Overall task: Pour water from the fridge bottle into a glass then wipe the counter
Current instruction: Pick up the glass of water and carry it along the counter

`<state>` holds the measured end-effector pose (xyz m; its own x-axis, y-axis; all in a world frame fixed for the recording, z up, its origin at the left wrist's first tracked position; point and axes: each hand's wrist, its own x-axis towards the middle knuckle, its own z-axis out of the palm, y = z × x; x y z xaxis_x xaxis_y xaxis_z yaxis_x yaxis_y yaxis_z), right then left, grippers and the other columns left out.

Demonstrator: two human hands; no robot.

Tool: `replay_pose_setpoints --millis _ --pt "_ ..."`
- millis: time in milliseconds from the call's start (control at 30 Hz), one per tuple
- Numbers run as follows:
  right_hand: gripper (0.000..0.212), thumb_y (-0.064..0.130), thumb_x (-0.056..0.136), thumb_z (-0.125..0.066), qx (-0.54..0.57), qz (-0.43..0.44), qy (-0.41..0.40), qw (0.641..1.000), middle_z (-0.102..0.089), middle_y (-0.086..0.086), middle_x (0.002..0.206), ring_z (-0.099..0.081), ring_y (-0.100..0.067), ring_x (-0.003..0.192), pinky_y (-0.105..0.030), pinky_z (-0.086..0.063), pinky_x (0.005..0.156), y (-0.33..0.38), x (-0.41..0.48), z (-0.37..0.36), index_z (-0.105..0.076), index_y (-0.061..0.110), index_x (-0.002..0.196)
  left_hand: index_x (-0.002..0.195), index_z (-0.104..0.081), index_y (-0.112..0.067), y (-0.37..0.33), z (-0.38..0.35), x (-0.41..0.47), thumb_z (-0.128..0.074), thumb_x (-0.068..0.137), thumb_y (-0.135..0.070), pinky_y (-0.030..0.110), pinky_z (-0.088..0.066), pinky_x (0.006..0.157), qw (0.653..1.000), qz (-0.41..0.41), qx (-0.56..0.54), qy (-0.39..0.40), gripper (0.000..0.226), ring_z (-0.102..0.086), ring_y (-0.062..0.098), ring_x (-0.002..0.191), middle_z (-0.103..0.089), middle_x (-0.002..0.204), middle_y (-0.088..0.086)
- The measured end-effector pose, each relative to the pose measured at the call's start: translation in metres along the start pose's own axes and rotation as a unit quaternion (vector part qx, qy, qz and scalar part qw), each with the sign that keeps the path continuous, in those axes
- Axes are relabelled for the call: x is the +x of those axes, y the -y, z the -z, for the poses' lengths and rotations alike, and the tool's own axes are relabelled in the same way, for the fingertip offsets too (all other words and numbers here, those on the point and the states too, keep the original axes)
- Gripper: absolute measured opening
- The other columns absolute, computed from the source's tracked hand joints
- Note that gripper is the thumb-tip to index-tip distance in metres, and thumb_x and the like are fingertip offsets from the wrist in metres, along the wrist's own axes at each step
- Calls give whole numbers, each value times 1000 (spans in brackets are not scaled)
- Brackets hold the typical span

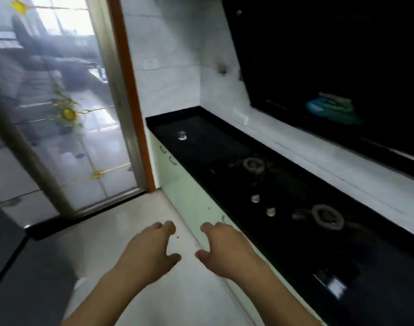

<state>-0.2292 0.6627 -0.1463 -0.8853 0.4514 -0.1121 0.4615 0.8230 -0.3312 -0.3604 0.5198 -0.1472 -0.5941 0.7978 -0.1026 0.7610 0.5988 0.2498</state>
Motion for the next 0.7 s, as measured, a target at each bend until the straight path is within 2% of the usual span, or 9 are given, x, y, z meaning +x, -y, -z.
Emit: replay_pose_setpoints --millis 100,233,400,500,567,700 --pt "54 48 90 -62 12 -64 -21 998 -58 -11 124 -56 -32 114 -41 -49 94 -65 -32 13 -48 18 132 131 -44 -31 -66 -19 30 -68 85 -57 25 -43 74 998 -60 15 34 58 -59 14 105 -58 120 -6" --pt "50 48 89 -64 24 -157 -46 986 -58 -9 120 -55 -32 114 -41 -49 94 -138 -76 26 -48 19 127 128 -45 -31 -147 -43 60 -68 85 -55 28 -39 71 986 -147 20 74 54 -57 15 103 -55 115 -6" --pt "46 44 90 -63 79 -280 -67 955 -58 -7 116 -57 -29 110 -41 -51 92 -205 -131 29 -49 20 127 115 -49 -31 -225 -74 87 -70 82 -54 28 -43 70 961 -250 12 117 45 -58 14 100 -55 111 -9" --pt "45 40 89 -67 111 -365 -90 920 -58 -5 115 -59 -27 106 -39 -53 88 -235 -163 32 -50 22 126 114 -51 -32 -275 -94 104 -72 81 -54 27 -47 73 937 -323 -4 135 44 -60 12 101 -55 109 -12" --pt "44 39 88 -67 105 -419 -101 896 -58 -4 114 -59 -27 106 -38 -52 87 -250 -182 36 -50 22 125 113 -51 -32 -307 -105 112 -71 82 -54 26 -44 71 918 -369 2 147 44 -58 12 99 -54 108 -12" --pt "49 42 89 -65 67 -529 -108 839 -58 -6 119 -54 -29 114 -39 -48 91 -275 -224 36 -48 21 130 112 -48 -27 -373 -135 117 -69 83 -53 33 -44 77 855 -486 94 156 44 -58 21 102 -57 111 -4"
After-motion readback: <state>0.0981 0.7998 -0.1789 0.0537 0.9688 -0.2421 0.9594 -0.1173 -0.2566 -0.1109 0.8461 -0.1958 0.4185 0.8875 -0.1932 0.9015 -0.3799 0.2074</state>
